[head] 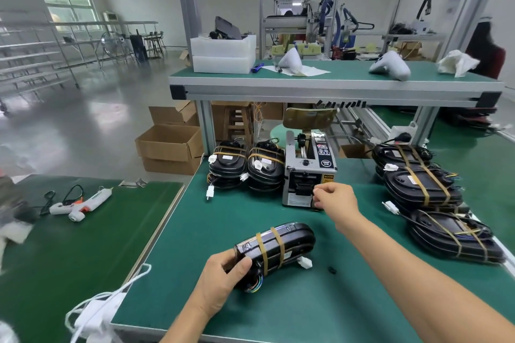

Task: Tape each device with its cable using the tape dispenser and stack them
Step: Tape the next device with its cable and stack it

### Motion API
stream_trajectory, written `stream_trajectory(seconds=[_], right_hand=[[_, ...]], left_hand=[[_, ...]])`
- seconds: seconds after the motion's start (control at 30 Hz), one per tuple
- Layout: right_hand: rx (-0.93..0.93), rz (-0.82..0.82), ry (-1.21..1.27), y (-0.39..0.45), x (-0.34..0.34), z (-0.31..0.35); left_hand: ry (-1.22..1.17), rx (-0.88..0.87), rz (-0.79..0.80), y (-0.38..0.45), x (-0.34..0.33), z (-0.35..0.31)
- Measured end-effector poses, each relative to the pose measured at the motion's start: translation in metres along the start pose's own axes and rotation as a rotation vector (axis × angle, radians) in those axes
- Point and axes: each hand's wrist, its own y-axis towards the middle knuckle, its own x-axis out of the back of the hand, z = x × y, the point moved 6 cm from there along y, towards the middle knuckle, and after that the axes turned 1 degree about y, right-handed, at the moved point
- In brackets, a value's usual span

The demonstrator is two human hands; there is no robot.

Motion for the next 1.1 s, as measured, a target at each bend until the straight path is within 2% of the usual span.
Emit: stream_trajectory(seconds=[0.1, 0.33, 0.57, 1.1], right_hand=[[-0.114, -0.064, 0.087, 0.010, -0.013, -0.010], [-0.192, -0.229, 0.190, 0.019, -0.033, -0.004], [-0.368, -0.337, 0.370, 0.025, -0.040, -0.003], [-0.473, -0.457, 0.495, 0.024, -0.048, -0.004]], left_hand=[[-0.034, 0.014, -0.031, -0.004, -0.004, 0.000], [-0.041, -0.002, -0.081, -0.007, -0.004, -0.005], [-0.019, 0.011, -0.078, -0.006, -0.003, -0.003], [-0.014, 0.001, -0.092, -0.007, -0.001, -0.005]])
